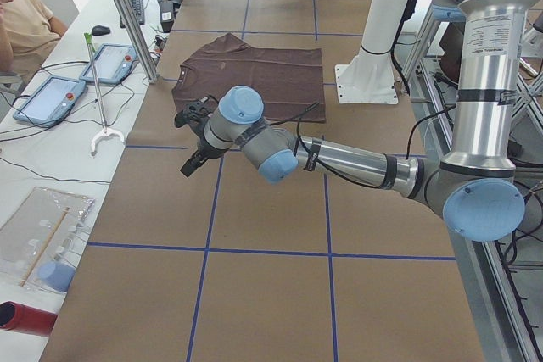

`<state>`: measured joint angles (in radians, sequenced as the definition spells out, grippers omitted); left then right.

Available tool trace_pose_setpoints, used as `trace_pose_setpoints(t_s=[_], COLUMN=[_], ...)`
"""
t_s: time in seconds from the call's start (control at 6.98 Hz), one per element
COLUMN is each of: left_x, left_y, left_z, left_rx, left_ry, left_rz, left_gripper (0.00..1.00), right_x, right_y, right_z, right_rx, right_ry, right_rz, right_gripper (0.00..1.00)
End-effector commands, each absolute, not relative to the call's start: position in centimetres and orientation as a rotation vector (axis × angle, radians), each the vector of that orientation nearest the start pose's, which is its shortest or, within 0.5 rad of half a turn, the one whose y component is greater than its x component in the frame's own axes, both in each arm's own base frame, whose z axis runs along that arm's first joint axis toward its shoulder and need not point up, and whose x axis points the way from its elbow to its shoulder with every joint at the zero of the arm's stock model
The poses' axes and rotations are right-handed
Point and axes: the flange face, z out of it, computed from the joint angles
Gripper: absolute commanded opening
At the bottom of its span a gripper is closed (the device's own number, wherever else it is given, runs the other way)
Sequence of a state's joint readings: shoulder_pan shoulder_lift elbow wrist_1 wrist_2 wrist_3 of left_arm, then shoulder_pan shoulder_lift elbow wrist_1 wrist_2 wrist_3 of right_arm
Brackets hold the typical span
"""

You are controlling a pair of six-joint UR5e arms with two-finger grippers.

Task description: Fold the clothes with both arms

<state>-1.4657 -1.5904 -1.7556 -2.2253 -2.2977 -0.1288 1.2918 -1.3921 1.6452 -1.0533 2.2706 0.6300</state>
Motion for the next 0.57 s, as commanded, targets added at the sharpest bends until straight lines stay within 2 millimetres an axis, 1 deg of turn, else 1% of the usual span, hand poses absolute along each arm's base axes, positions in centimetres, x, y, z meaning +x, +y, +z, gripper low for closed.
trace_pose_setpoints(t_s=[0.0,0.14,0.29,0.43], left_x=[-0.4,-0.3,-0.3,-0.1], left_y=[-52.1,-52.4,-52.4,-52.5], left_z=[47.6,47.3,47.2,47.5], left_rx=[0.736,0.74,0.744,0.736], left_ry=[0.778,0.779,0.78,0.78], left_rz=[0.304,0.306,0.309,0.308], left_gripper=[1.0,1.0,1.0,1.0], right_x=[-20.1,-23.7,-28.0,-31.0], right_y=[-62.4,-62.5,-61.7,-60.9], right_z=[41.4,40.7,41.3,42.0], right_rx=[0.332,0.35,0.369,0.39], right_ry=[-0.929,-0.955,-0.955,-0.918], right_rz=[0.169,0.217,0.227,0.218], right_gripper=[0.93,0.87,0.78,0.67])
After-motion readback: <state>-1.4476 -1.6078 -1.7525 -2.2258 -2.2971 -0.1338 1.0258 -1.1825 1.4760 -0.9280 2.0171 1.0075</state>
